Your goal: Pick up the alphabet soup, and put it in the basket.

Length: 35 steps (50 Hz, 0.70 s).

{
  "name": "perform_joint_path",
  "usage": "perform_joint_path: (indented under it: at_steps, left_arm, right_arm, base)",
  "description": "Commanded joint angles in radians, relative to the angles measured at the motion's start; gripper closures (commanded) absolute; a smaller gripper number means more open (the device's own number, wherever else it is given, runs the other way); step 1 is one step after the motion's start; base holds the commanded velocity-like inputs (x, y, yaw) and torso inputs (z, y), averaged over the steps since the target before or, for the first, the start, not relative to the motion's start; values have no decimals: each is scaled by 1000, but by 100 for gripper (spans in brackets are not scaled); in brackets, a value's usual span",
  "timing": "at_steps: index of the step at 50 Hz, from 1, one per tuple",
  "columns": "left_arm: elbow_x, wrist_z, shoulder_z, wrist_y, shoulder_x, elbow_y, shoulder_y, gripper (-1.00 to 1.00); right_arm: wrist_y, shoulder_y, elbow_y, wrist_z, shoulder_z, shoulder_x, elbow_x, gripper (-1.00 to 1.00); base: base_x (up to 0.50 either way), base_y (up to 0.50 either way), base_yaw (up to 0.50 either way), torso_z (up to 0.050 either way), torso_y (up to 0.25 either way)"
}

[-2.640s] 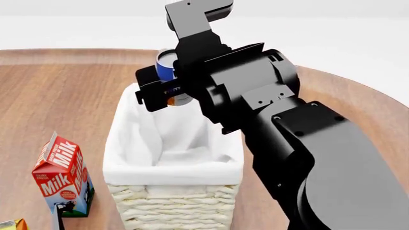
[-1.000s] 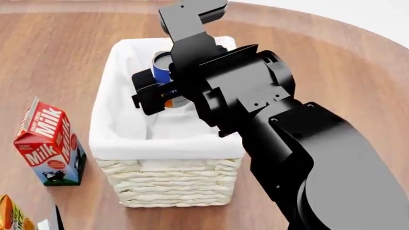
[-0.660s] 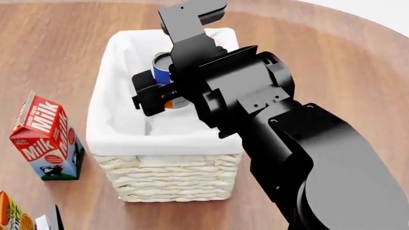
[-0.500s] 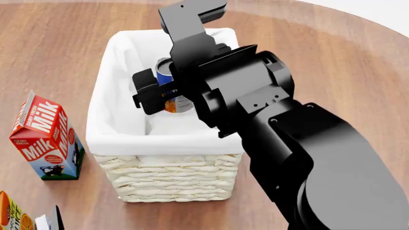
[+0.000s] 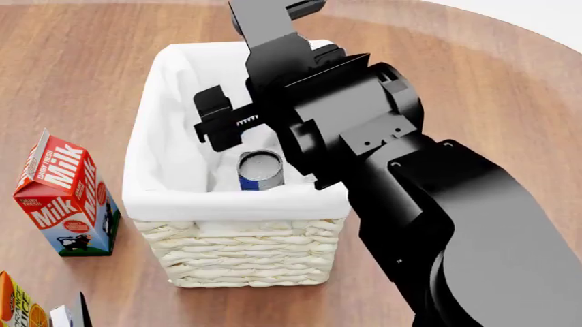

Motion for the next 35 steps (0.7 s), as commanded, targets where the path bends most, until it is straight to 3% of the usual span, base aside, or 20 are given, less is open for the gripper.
perform_joint_path:
  at_steps: [1, 8, 19, 25, 29, 33, 35]
  left_arm:
    - [1, -4, 0, 0, -3, 4, 2, -100]
    - [1, -8, -1, 0, -4, 6, 4, -100]
    - [0, -11, -1, 2, -7, 12, 8, -100]
    - [1, -15, -2, 4, -8, 15, 11, -100]
    - [-2, -18, -6, 7, -10, 16, 12, -100]
    - [-1, -22, -10, 12, -11, 18, 16, -100]
    - [7, -27, -14, 27, -8, 6, 12, -100]
  right_arm:
    - [-1, 38, -241, 115, 26, 122, 10, -100]
    - [10, 104, -648, 297, 92, 347, 65, -100]
    - [-45, 102, -1054, 428, 155, 603, 73, -100]
    - [-179, -10, -1305, 451, 176, 793, 9, -100]
    - [-344, -181, -1461, 461, 153, 932, -127, -100]
    - [-475, -313, -1524, 457, 128, 1001, -233, -100]
    - [-623, -445, -1535, 446, 102, 1040, -339, -100]
  base:
    - [0, 0, 0, 0, 0]
    - [0, 0, 0, 0, 0]
    - [0, 0, 0, 0, 0]
    - [0, 0, 0, 0, 0]
    - [0, 0, 0, 0, 0]
    - [0, 0, 0, 0, 0]
    - [0, 0, 0, 0, 0]
